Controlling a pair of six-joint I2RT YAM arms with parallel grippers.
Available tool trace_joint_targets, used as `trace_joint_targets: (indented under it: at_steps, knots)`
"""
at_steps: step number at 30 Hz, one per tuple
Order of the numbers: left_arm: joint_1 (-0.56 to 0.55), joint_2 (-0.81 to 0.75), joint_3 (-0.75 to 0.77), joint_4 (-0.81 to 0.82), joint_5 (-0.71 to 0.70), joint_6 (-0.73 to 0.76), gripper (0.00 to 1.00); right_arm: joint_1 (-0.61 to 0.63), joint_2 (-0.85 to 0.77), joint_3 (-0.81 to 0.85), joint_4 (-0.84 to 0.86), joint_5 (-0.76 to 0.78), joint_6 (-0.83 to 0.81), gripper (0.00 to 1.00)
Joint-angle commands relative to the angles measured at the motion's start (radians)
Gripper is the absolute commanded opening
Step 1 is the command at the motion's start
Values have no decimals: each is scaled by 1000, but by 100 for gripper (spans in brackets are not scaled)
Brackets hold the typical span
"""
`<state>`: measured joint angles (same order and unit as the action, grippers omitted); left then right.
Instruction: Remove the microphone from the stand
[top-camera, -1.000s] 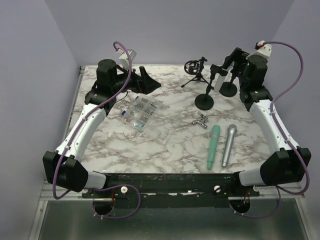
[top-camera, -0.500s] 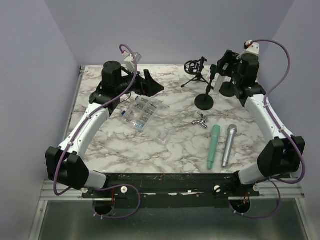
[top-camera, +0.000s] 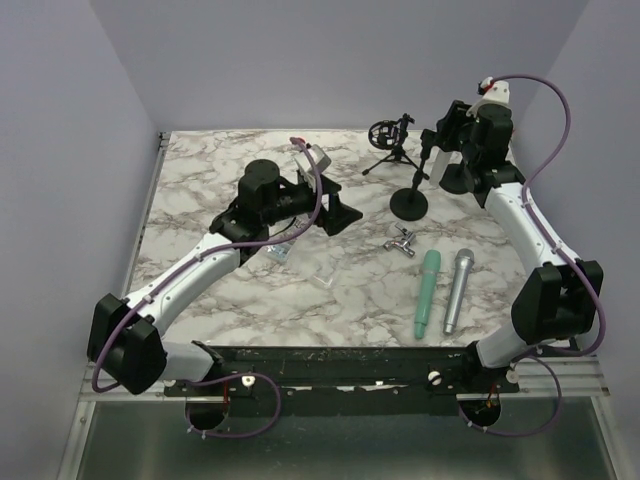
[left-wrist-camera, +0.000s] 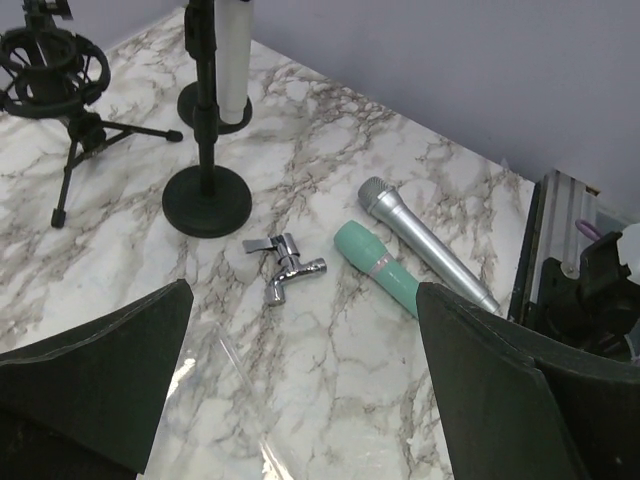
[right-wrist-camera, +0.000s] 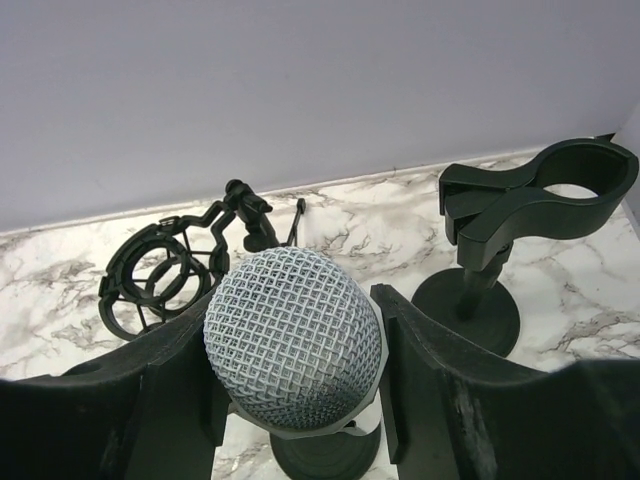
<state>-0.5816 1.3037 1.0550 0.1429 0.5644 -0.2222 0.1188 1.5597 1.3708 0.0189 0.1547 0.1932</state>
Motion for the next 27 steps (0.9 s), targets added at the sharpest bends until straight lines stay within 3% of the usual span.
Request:
trace_joint_targets:
  at_steps: [1, 5, 19, 27]
  knots:
    - [-13, 98, 144, 70, 16, 64, 98, 1, -32, -20, 39, -40, -57, 4]
    - [-14, 218, 310, -25, 38, 146, 96, 1, -55, -36, 25, -184, -45, 1]
    - [-2, 523, 744, -415, 26, 378, 85, 1, -76, -44, 36, -348, 50, 1]
    - [11, 611, 827, -406, 48, 391, 89, 1, -62, -34, 56, -392, 89, 1]
